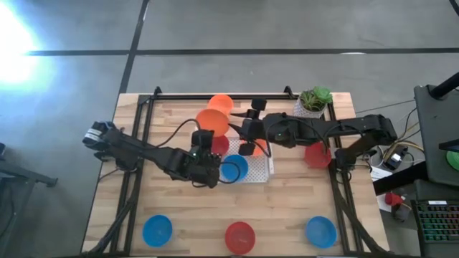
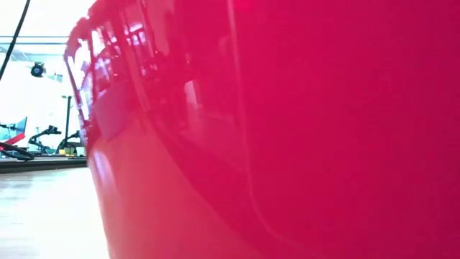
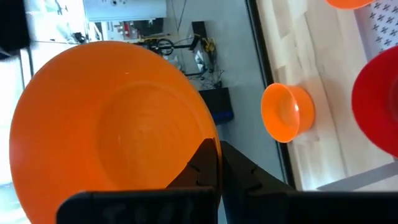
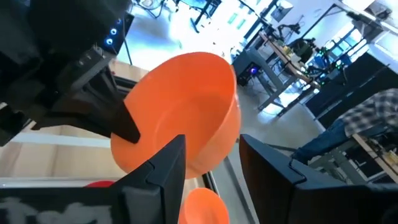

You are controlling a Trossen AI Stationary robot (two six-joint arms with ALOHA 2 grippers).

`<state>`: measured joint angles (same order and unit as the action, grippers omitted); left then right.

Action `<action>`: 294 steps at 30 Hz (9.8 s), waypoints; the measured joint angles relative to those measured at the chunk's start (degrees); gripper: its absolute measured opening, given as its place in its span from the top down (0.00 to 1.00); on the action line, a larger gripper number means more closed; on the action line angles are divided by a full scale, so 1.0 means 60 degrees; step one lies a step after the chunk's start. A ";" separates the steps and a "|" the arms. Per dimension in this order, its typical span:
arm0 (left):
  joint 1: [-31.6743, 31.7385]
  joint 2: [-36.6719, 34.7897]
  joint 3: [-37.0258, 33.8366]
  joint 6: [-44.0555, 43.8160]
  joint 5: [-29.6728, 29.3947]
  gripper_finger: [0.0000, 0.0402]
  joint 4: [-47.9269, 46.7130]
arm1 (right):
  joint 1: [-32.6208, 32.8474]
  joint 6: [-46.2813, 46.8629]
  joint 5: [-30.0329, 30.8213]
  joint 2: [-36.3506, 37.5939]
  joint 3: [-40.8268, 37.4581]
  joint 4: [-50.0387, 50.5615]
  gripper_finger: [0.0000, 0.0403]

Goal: Pick & Place Mini bowls
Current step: Stack the bottom orange bowl on top of the orange bowl on the shelf

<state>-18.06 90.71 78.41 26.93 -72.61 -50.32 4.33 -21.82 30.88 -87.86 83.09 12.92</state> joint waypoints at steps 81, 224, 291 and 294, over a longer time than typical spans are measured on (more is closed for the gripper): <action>0.0066 0.0518 -0.0004 0.1791 -0.0333 0.81 0.1038 | -0.0895 0.0840 -0.0369 -0.0244 0.0000 0.0137 0.98; 0.0044 -0.2258 -0.0018 -0.5707 0.0698 0.81 0.0447 | -0.3641 0.2798 -0.3941 -0.2444 0.0157 0.6026 0.75; 0.0051 -0.2258 -0.0018 -0.5725 0.0957 0.81 0.0261 | -0.3608 0.2631 -0.3896 -0.3122 0.0128 0.5719 0.83; 0.0051 -0.2258 -0.0018 -0.5729 0.0957 0.81 0.0254 | -0.3608 0.2645 -0.3899 -0.3122 -0.0009 0.5650 0.83</action>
<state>-17.76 77.17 78.30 -7.44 -66.87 -48.79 -17.32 -5.96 7.49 -106.59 83.04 46.82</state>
